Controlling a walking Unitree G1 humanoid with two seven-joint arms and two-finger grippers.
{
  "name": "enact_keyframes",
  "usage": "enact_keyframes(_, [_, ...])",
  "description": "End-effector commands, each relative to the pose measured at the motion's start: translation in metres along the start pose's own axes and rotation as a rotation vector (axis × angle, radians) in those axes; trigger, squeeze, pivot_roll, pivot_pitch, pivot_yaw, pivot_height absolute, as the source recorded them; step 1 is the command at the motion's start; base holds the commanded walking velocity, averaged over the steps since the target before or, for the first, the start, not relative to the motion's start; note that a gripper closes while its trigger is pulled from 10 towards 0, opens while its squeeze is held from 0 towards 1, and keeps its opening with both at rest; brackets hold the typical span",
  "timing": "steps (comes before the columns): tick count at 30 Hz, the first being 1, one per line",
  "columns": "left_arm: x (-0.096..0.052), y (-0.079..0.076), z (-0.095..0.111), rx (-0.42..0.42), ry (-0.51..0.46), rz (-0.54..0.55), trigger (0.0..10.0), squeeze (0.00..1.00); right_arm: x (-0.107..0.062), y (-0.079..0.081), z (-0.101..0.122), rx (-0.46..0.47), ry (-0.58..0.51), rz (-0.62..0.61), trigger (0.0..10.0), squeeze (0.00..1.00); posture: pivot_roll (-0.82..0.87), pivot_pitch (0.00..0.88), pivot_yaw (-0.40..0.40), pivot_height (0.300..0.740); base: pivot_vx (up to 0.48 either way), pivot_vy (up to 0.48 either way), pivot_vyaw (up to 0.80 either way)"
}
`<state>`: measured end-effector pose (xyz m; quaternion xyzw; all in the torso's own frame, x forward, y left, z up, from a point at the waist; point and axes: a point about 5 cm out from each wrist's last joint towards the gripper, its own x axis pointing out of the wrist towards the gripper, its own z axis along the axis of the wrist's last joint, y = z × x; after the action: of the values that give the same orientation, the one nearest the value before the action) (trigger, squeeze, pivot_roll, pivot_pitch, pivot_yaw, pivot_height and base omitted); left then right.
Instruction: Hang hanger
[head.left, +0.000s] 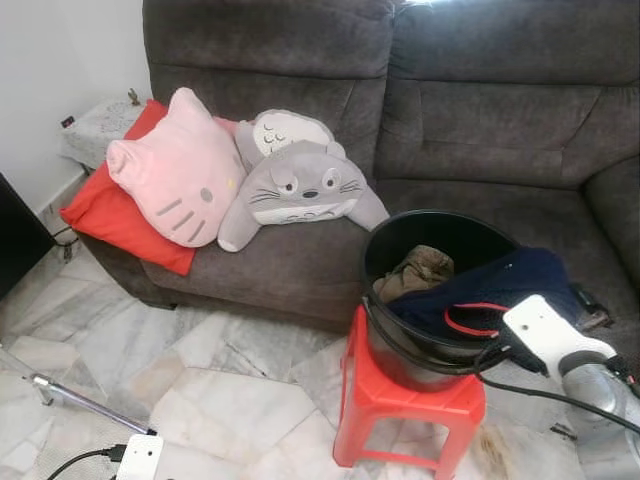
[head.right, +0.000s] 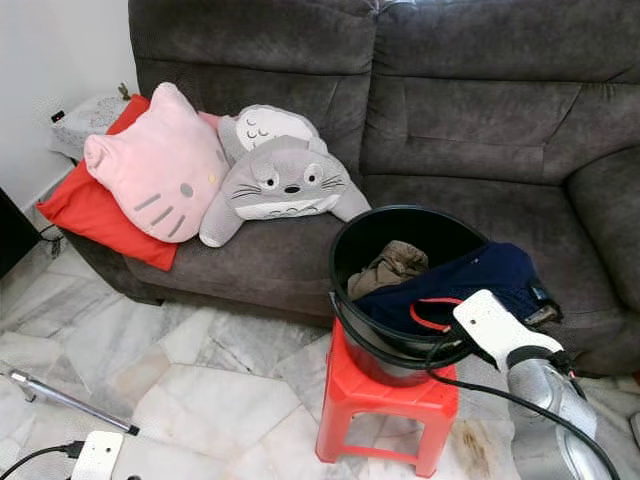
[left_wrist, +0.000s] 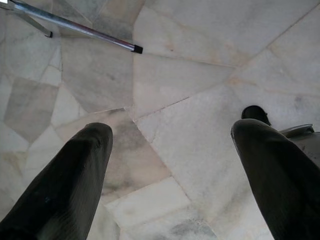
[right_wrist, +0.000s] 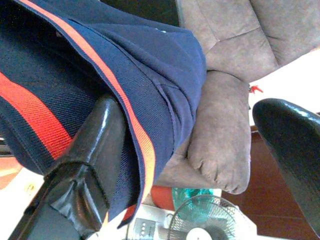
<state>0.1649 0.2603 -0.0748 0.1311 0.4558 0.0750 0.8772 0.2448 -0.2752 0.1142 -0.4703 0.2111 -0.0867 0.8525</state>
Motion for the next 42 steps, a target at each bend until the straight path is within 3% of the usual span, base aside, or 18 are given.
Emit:
enact_keyframes(1, [-0.001,0.002,-0.004,0.015,0.011,0.008,10.0,0.0,0.003,-0.004,0.001,0.017,-0.004,-0.021,10.0,0.0,-0.28,0.031,0.049,0.74,0.0,0.0,0.0])
enact_keyframes(13, [-0.001,0.002,-0.004,0.01,0.011,0.01,10.0,0.0,0.007,-0.004,0.008,0.024,-0.036,-0.025,10.0,0.0,-0.28,0.028,0.047,0.74,0.0,0.0,0.0])
enact_keyframes(26, [-0.001,0.003,-0.004,0.018,0.01,0.01,10.0,0.0,0.007,-0.004,-0.012,0.027,0.067,-0.095,10.0,0.0,-0.28,0.027,0.054,0.74,0.0,0.0,0.0])
enact_keyframes(37, [-0.001,0.003,-0.004,0.018,0.011,0.009,10.0,0.0,0.012,-0.002,-0.013,0.037,0.067,-0.116,10.0,0.0,-0.28,0.021,0.056,0.74,0.0,0.0,0.0])
enact_keyframes(42, [-0.001,0.002,-0.004,0.017,0.011,0.01,10.0,0.0,0.017,0.0,-0.009,0.031,0.011,-0.112,10.0,0.0,-0.28,0.015,0.056,0.74,0.0,0.0,0.0])
